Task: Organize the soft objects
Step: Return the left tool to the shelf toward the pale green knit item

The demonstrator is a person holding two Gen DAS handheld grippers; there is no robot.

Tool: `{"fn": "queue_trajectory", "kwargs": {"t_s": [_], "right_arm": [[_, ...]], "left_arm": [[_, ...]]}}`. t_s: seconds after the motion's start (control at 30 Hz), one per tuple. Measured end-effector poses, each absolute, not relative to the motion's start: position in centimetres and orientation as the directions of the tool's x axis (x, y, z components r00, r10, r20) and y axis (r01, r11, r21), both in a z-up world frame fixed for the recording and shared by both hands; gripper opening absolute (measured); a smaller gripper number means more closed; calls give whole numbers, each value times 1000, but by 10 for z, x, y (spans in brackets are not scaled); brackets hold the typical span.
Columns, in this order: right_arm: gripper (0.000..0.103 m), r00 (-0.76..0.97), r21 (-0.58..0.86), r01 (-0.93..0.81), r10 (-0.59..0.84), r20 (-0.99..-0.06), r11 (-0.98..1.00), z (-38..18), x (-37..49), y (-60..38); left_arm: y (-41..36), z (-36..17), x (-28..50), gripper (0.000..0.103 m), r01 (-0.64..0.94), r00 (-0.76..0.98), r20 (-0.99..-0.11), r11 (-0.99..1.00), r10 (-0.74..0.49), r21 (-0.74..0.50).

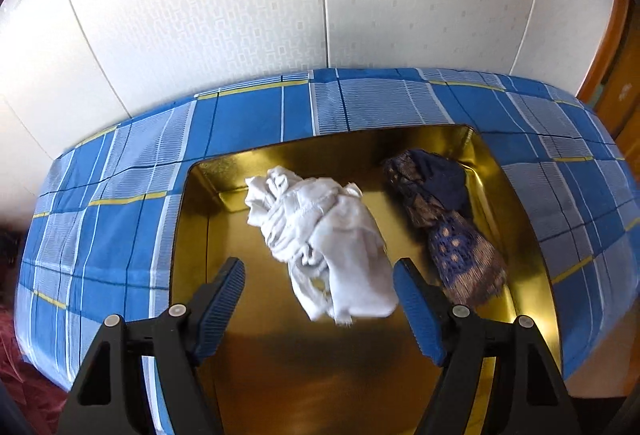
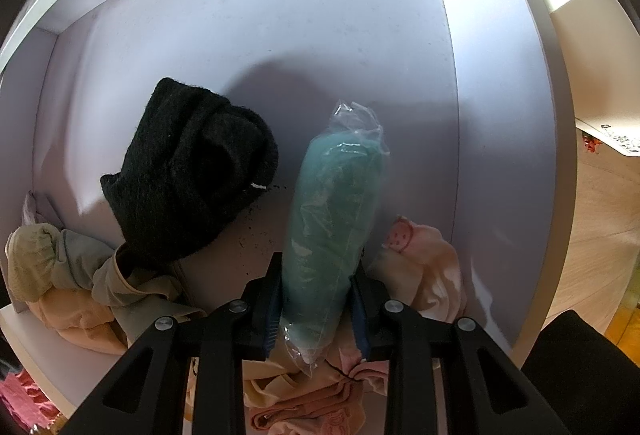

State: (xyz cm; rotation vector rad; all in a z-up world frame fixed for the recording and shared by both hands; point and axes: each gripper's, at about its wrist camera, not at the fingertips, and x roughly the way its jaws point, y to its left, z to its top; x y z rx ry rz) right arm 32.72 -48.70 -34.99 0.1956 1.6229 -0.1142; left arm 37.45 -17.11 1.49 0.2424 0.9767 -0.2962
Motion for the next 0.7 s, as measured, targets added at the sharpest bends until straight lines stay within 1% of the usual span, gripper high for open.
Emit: {"fn": "queue_trajectory", "kwargs": {"t_s": [0.27,0.4,0.47,0.63,0.7], "right_arm": [[29,-53,40,194,52,-997,980,-349,327,-483],[29,-54,41,197,53,-997,980,-349,327,-481],[29,-54,40,196,52,-997,980,-349,327,-482],[29,-56,30,184,41,-998,982,-349,328,-479],[29,-55,24,174,34,-998,984,-349,329,-476]], "left_arm": [[-163,32,326,77,377,580,-801,920,-149,103],[-161,40,289,77,406,613,-773,905,-164,129],[-159,41,266,79,427,626,-759,894,-182,138],[-160,34,214,80,484,622,-751,862,-221,148],[-160,27,192,85,512,611,-751,848,-249,135]]}}
